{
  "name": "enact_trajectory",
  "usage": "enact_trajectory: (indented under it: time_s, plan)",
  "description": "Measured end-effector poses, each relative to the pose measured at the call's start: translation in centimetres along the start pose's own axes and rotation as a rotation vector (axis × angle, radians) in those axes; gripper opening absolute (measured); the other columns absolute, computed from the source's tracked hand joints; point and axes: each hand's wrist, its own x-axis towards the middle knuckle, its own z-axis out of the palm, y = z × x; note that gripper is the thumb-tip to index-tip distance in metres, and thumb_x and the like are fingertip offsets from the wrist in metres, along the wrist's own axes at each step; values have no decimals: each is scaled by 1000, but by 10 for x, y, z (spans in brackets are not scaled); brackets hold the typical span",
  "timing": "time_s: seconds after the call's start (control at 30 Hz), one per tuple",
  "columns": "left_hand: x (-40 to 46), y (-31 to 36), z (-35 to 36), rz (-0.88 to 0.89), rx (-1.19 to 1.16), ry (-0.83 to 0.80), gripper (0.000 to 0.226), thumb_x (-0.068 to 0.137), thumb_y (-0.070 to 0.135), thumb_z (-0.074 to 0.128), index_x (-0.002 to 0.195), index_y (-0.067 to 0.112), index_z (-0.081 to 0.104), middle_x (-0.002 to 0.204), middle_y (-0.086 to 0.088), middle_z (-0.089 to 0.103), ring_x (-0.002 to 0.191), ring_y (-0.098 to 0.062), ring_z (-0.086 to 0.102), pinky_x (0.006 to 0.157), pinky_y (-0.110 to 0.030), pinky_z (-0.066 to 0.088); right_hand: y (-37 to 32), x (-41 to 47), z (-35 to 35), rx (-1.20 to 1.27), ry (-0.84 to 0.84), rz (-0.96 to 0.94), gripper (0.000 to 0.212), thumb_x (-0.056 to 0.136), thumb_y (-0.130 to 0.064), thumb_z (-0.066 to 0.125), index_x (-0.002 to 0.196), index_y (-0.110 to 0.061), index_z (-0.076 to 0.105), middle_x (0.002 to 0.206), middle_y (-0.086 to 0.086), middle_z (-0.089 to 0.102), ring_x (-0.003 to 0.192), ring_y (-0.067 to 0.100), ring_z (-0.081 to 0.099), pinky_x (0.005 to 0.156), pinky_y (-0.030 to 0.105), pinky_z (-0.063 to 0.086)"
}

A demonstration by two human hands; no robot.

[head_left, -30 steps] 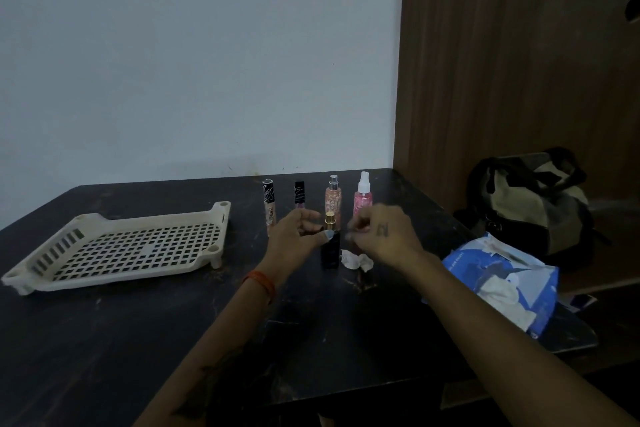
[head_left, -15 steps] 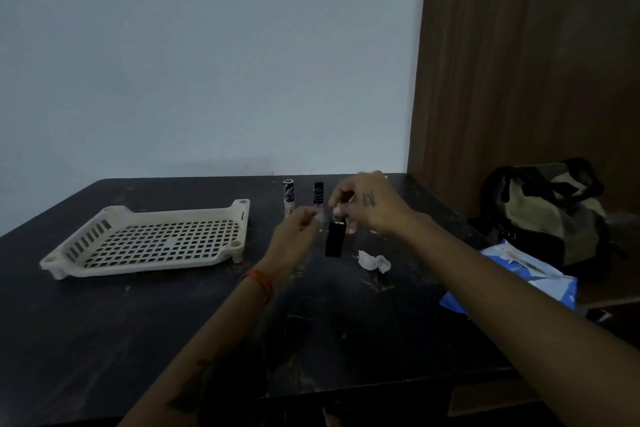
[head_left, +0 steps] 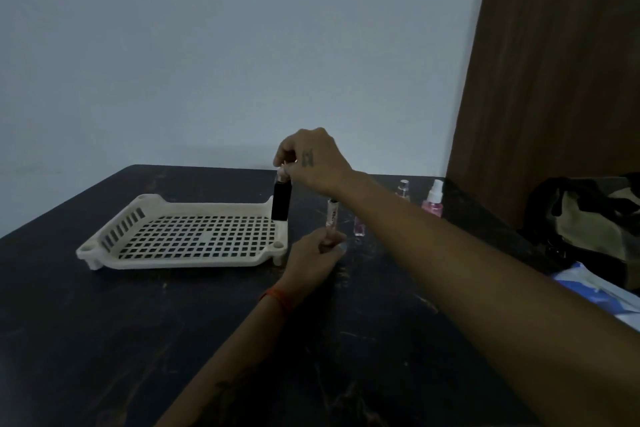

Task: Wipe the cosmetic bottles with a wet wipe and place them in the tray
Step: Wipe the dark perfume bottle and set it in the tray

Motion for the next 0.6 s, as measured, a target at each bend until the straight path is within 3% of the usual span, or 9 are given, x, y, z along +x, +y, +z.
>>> enact_trajectory:
  time_s: [0.1, 0.17, 0.3, 0.6]
  plan:
    - [-1, 2, -1, 50, 20, -19, 18, 86, 17, 62, 104, 12, 62, 101, 2, 67, 92, -7, 60, 71, -6, 38, 3, 9, 27, -4, -75, 33, 14, 71, -1, 70, 84, -5, 73, 88, 12, 71, 79, 18, 63, 67, 26, 50]
    - [-1, 1, -1, 73, 24, -15, 8, 86, 15, 61, 94, 14, 60, 88, 7, 63, 80, -1, 58, 65, -2, 39, 6, 11, 41, -14, -111, 50, 14, 72, -1, 70, 85, -5, 73, 89, 13, 72, 82, 22, 66, 71, 27, 53]
    - [0, 1, 1, 83, 78, -7, 20, 84, 10, 59, 73, 22, 49, 66, 17, 50, 59, 7, 47, 53, 1, 35, 11, 12, 58, -20, -138, 55, 14, 75, -1, 67, 86, -5, 73, 91, 13, 72, 84, 22, 66, 69, 22, 47]
    - [1, 3, 2, 80, 107, -29, 30, 84, 9, 58, 65, 29, 45, 66, 14, 50, 60, 2, 48, 52, 1, 36, 13, 13, 61, -1, -125, 64, 16, 75, 0, 66, 89, -5, 73, 92, 13, 71, 79, 18, 61, 52, 8, 33]
